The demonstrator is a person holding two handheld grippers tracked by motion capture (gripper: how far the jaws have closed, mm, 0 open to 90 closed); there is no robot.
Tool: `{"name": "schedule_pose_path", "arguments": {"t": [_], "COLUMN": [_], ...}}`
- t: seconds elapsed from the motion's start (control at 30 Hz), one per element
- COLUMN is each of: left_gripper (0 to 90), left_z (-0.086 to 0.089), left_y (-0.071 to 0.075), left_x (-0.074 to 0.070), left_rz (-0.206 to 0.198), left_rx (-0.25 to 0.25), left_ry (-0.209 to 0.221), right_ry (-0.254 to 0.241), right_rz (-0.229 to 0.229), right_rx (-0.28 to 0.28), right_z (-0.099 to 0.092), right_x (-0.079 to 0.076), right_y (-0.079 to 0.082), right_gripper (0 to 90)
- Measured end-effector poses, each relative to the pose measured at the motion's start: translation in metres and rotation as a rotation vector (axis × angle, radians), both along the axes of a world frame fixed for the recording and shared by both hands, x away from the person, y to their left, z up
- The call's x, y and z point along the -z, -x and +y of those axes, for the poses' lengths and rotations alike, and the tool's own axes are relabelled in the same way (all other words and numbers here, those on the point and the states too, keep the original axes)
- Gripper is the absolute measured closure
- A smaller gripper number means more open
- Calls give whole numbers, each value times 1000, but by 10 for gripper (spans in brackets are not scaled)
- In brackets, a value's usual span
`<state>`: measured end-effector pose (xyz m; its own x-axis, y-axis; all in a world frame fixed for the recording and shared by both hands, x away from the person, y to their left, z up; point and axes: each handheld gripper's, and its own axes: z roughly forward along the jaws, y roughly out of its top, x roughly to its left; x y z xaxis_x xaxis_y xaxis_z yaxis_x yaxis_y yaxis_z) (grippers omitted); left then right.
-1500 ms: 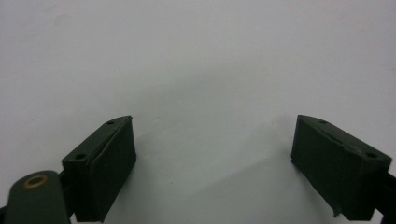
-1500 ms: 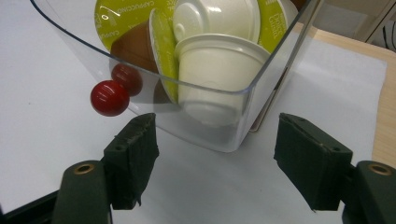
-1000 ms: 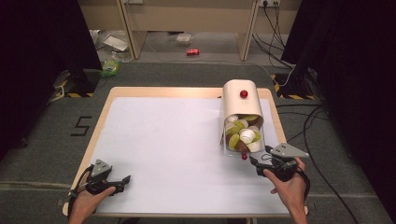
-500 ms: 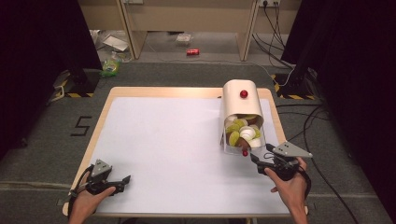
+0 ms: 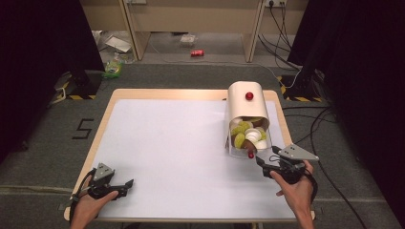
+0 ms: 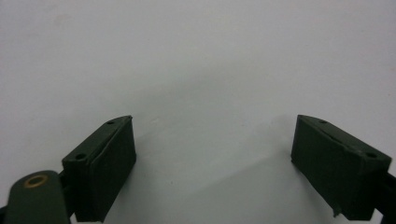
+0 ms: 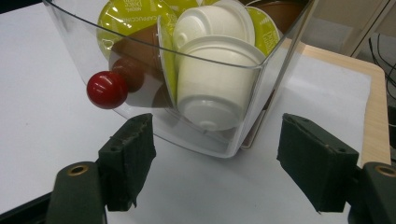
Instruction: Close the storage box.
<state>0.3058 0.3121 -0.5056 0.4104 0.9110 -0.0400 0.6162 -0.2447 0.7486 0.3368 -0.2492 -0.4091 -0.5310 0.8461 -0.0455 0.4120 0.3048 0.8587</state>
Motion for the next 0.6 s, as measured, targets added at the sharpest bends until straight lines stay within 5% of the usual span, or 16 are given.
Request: {"name": "schedule_pose_path", "arguments": {"t": [0.6], "left_gripper": [128], "left_z": [0], "left_y": [0], "left_x": [0], "left_rz": [0], "left_rx": [0], "left_ry": [-1], "right_ry": [4], "right_rz": [-16], "right_rx": [16], "right_z": [1], "right_x": [1], "right_y": [-3], "right_gripper": [270]}}
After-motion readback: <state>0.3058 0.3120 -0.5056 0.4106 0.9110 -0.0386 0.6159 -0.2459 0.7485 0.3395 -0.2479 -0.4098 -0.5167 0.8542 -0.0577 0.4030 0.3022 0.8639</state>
